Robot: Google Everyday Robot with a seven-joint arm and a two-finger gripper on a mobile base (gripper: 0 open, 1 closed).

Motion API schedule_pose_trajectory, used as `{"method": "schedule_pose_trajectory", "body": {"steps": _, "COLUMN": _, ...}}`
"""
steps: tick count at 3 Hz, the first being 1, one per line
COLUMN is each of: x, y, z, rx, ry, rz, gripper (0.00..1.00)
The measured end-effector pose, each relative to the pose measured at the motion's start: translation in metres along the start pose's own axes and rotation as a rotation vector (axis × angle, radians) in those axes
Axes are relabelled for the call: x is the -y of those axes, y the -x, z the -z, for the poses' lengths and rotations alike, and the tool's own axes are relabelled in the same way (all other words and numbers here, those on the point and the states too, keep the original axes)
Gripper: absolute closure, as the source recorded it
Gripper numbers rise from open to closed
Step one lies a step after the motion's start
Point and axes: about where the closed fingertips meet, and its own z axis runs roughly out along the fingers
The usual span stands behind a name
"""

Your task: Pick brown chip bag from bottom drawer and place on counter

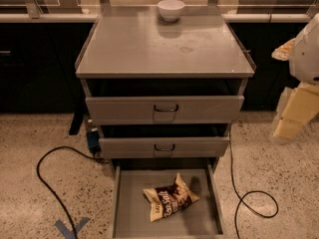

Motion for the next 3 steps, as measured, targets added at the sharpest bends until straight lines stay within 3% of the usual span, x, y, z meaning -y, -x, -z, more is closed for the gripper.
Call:
{"method": "schedule_pose_trajectory", "body": {"steps": 2, "x": -0.021, "y": -0.023, "z": -0.119, "rx": 0.104, "ry": 0.040, "rz": -0.008, "gripper": 0.00}}
{"method": "schedule_pose_trajectory", "body": {"steps": 3, "x": -0.032, "y": -0.040, "z": -0.197, "rx": 0.196, "ry": 0.079, "rz": -0.030, "gripper": 0.00}}
